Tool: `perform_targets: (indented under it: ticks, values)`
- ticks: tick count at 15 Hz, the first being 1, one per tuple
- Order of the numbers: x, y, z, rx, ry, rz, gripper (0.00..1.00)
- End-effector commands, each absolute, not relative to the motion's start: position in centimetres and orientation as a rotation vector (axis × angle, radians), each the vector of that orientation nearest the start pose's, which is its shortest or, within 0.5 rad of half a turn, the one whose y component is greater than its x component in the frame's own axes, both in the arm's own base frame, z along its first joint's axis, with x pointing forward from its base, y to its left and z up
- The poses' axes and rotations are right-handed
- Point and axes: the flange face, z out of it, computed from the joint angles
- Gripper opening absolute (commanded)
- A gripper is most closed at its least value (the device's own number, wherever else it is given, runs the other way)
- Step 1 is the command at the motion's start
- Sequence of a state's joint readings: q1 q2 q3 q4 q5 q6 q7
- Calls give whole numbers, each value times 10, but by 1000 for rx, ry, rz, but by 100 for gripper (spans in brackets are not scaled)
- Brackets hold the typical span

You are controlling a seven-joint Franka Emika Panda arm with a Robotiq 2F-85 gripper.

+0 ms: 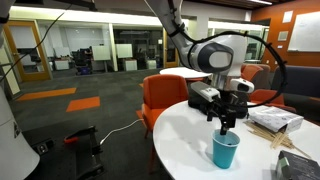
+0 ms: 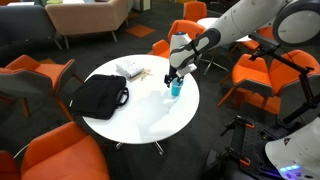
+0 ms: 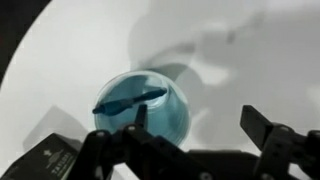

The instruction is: Slide the cup to the left

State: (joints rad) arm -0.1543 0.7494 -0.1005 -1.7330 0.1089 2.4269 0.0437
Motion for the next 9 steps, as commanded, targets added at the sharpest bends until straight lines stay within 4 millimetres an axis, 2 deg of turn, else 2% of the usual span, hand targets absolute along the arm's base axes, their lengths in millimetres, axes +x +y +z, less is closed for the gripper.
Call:
perform_targets:
  ticks: [1,7,8,9]
  values:
    - [646,-172,132,-3073,614,132,100]
    - [656,-174,108,-3079,595,171,100]
    - [658,-173,105,-3082,594,174,79]
    - [660,-172,103,-3083,584,178,73]
